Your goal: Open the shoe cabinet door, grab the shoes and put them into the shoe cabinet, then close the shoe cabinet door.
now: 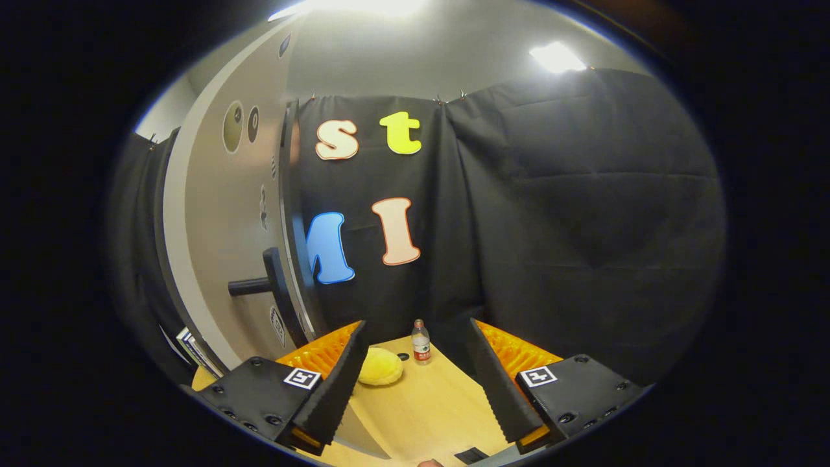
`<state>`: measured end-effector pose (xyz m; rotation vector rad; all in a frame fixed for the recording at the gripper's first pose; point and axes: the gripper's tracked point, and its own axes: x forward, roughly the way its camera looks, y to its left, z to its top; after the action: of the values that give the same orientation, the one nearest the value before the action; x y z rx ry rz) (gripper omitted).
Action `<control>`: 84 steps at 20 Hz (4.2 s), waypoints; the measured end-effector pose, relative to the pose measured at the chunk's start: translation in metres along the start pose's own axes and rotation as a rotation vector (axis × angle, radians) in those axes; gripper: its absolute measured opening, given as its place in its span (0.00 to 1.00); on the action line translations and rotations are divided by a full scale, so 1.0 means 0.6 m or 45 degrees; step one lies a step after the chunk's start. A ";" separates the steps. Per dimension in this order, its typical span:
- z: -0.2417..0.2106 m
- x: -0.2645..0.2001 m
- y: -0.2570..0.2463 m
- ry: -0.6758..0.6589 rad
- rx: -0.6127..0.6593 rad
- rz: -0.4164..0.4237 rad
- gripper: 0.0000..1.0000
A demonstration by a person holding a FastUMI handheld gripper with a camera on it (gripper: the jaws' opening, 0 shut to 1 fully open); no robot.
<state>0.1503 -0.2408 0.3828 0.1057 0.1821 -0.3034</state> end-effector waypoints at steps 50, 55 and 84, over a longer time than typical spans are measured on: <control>-0.076 -0.099 0.592 0.061 -0.114 0.788 0.98; -0.074 -0.102 0.561 0.049 -0.096 0.748 0.98; -0.052 -0.127 0.471 0.012 -0.035 0.741 0.98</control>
<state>0.1602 0.0536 0.3884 0.1278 0.1569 0.2792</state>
